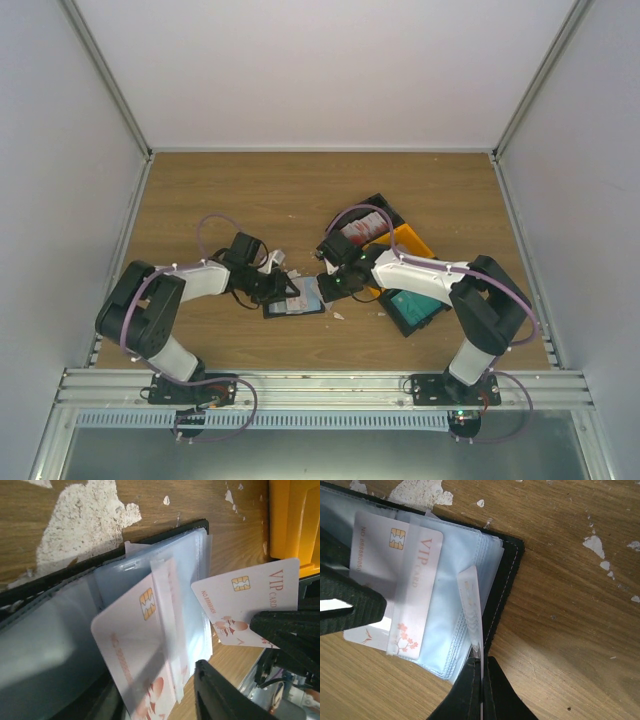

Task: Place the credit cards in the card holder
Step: Insert the credit card into the card holder.

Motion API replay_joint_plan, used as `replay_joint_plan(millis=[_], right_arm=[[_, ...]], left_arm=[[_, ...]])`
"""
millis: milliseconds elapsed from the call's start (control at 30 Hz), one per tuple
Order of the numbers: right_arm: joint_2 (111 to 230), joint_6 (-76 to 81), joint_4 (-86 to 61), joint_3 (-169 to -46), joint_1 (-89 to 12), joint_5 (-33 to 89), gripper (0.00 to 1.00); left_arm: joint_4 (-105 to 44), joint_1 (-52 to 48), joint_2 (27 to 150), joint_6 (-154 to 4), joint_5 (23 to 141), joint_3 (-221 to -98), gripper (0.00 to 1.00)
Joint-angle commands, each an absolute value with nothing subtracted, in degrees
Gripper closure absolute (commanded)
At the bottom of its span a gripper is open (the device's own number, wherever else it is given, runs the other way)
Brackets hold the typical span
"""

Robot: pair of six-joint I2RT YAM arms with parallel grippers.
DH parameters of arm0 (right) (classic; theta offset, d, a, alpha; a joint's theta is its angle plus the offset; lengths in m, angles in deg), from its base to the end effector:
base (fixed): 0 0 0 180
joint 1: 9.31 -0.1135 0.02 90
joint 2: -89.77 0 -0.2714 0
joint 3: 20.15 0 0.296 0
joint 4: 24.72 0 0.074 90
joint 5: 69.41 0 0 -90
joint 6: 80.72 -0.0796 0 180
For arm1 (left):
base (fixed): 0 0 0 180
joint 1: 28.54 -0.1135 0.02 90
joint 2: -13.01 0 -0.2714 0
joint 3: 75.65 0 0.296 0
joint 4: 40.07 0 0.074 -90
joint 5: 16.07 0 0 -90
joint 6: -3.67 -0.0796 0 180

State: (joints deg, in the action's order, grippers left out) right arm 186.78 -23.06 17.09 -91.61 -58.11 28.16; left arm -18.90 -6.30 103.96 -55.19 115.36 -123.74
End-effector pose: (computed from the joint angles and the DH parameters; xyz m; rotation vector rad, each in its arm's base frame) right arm 0.2418 0.2921 0.1141 -0.4502 2.8459 0.5199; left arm 0.2578 -0.1623 0.0633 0.0262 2.8153 -1.2382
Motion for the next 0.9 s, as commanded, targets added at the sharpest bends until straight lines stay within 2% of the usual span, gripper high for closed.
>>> replay_joint_plan(millis=[0,233,433,567,767,867], right_arm=[[186.84,-24.38,19.74,-89.35,-58.36,26.68,1.00],[185.76,-24.04,18.11,-88.91,-58.03,28.97,0.99],[185.83,-23.94,17.51,-88.81,-57.74,29.66,0.99],[185.88,-24.25,17.09,-88.64,-57.73,29.99,0.99],[185.77,-24.55,16.96,-88.58,-57.70,29.94,0.99],[185.49,-24.72,16.55,-88.47,-57.75,29.83,0.99]], left_arm=[[-15.50,-5.53,99.95,-55.50,110.02,-122.73,0.56],[-9.59,-5.55,94.63,-57.10,107.63,-123.72,0.37],[-9.58,-5.51,95.54,-56.37,105.79,-122.98,0.35],[-11.41,-5.36,96.89,-56.23,107.43,-122.45,0.43],[-13.10,-4.67,98.96,-56.03,108.67,-122.42,0.68],[-14.27,-4.30,100.33,-56.17,109.70,-122.70,0.73]])
